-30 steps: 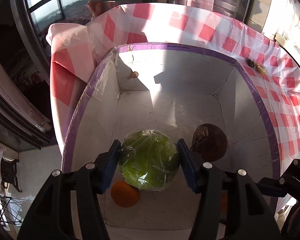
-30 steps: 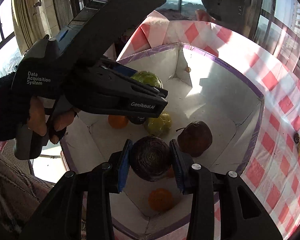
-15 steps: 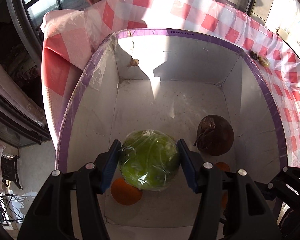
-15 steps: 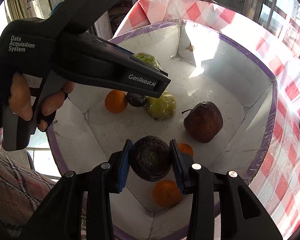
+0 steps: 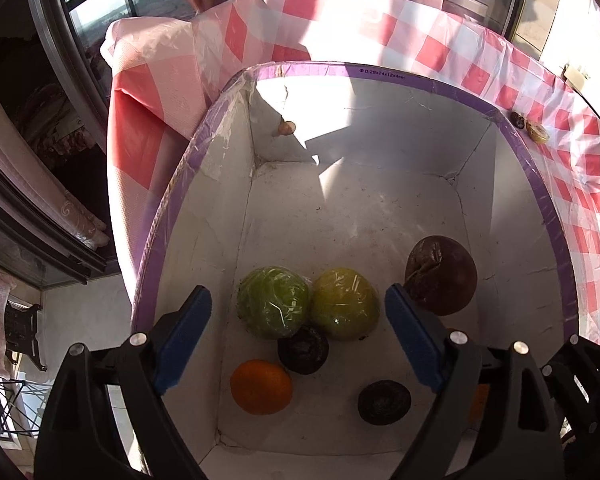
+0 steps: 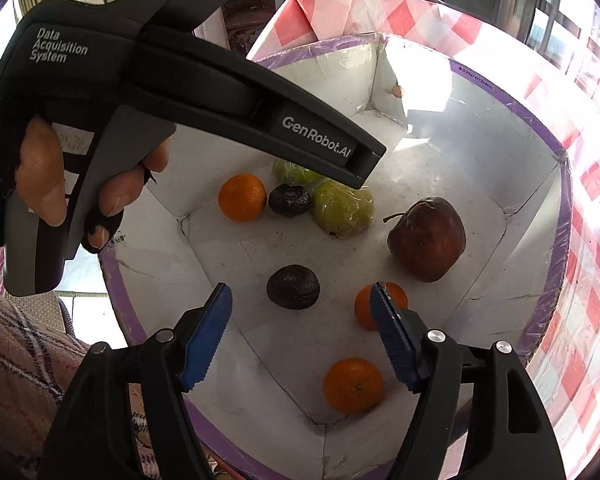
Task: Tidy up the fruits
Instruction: 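Withdraw both open grippers from the box toward the remaining fruits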
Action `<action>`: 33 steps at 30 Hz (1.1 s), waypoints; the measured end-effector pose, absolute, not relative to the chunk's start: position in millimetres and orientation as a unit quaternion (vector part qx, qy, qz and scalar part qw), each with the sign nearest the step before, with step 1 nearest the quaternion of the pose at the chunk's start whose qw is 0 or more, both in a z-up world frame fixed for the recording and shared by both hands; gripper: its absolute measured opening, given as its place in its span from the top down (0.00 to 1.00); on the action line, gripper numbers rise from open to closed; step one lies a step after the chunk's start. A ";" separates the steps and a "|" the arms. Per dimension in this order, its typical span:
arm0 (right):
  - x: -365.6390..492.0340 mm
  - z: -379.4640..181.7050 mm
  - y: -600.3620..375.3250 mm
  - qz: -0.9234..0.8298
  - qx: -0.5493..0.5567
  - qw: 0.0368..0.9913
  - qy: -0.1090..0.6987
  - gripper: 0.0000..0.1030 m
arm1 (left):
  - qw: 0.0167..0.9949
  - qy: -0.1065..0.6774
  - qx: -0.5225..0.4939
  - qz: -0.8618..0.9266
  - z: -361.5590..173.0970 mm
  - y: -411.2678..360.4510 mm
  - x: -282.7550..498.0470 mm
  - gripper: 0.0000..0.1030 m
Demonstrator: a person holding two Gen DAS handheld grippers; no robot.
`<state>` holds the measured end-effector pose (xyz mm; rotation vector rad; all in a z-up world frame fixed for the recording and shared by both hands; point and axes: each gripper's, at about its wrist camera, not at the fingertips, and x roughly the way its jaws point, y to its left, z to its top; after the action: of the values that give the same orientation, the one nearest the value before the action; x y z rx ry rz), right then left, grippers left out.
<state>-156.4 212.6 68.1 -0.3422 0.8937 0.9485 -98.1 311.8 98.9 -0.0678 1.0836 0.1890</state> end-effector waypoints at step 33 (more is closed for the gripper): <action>-137.3 89.5 139.2 0.440 0.035 0.810 0.385 0.27 | 0.831 0.544 -0.013 0.110 85.1 312.0 -96.1 0.08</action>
<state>-137.3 139.2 89.5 0.0746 0.8234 0.9406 -96.1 312.0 85.1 -0.0271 1.1543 0.2338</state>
